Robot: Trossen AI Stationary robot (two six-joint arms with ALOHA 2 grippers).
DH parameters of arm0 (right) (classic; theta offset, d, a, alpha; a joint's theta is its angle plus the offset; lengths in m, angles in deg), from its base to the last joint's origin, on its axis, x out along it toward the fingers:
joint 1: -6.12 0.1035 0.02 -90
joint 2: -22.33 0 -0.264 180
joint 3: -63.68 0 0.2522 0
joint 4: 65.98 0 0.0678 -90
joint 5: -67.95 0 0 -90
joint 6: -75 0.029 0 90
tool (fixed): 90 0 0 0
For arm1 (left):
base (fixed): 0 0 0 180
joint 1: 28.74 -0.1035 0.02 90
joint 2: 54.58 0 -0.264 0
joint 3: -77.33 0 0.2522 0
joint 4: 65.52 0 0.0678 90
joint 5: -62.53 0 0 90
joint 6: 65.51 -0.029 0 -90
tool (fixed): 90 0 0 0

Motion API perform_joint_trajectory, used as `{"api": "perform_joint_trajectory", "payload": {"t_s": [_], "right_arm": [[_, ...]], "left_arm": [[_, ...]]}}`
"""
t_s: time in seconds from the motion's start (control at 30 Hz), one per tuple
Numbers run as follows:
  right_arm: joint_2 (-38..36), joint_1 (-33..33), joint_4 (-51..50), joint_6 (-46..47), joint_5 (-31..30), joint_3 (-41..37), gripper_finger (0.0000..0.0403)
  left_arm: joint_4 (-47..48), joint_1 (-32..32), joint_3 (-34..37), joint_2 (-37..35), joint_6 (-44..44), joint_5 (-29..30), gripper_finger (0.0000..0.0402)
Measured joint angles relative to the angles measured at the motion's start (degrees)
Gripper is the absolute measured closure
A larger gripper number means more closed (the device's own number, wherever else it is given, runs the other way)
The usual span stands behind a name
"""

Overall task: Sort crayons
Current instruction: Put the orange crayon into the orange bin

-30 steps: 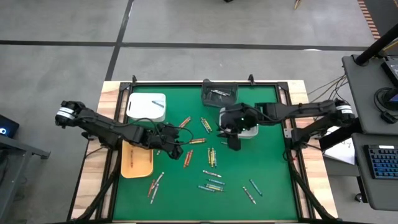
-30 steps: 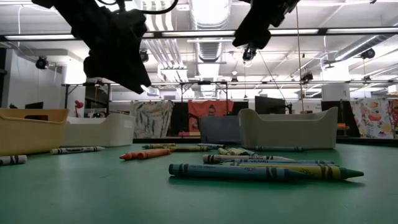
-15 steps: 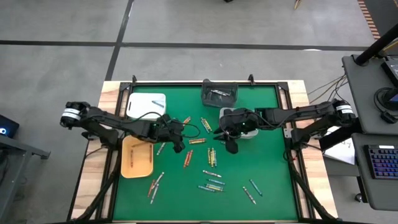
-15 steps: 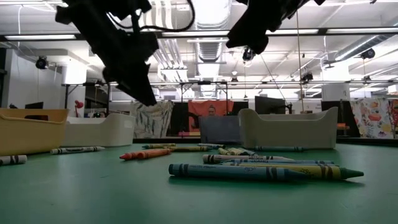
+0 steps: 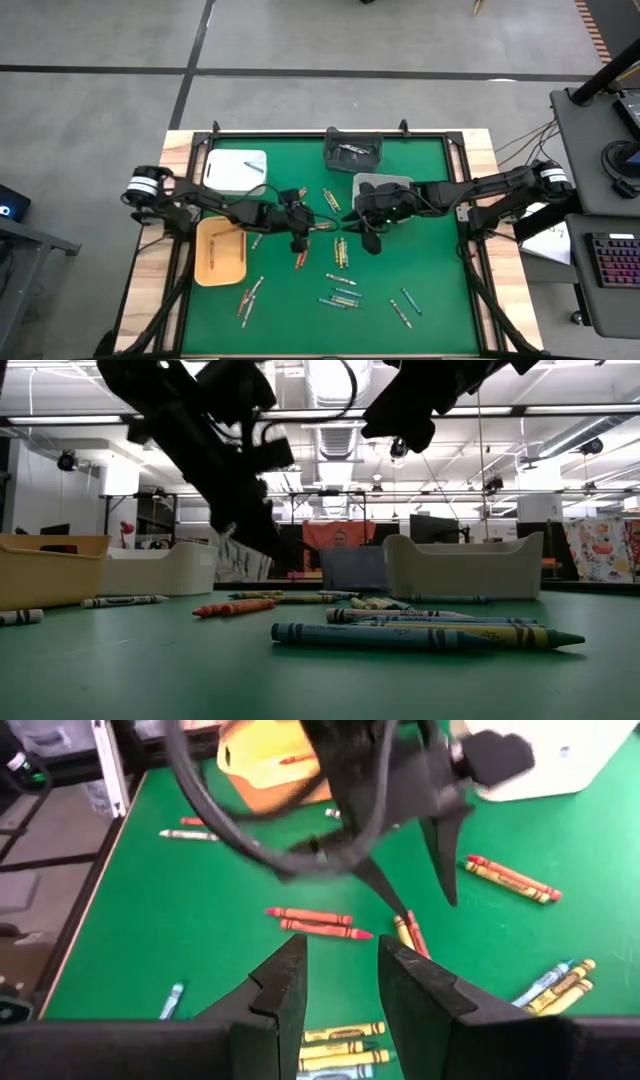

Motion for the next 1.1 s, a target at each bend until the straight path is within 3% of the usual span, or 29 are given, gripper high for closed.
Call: {"api": "perform_joint_trajectory", "payload": {"t_s": [0.4, 1.1], "right_arm": [[0.0, 0.1, 0.3, 0.8, -0.4, -0.3, 0.0291], [0.0, 0.2, 1.2, 1.8, -3.2, -0.7, 0.0291]], "left_arm": [[-2.3, -2.9, 0.0, 4.0, -2.3, -5.9, 0.0247], [-3.4, -4.2, 0.1, 5.0, -2.7, -8.0, 0.0247]]}}
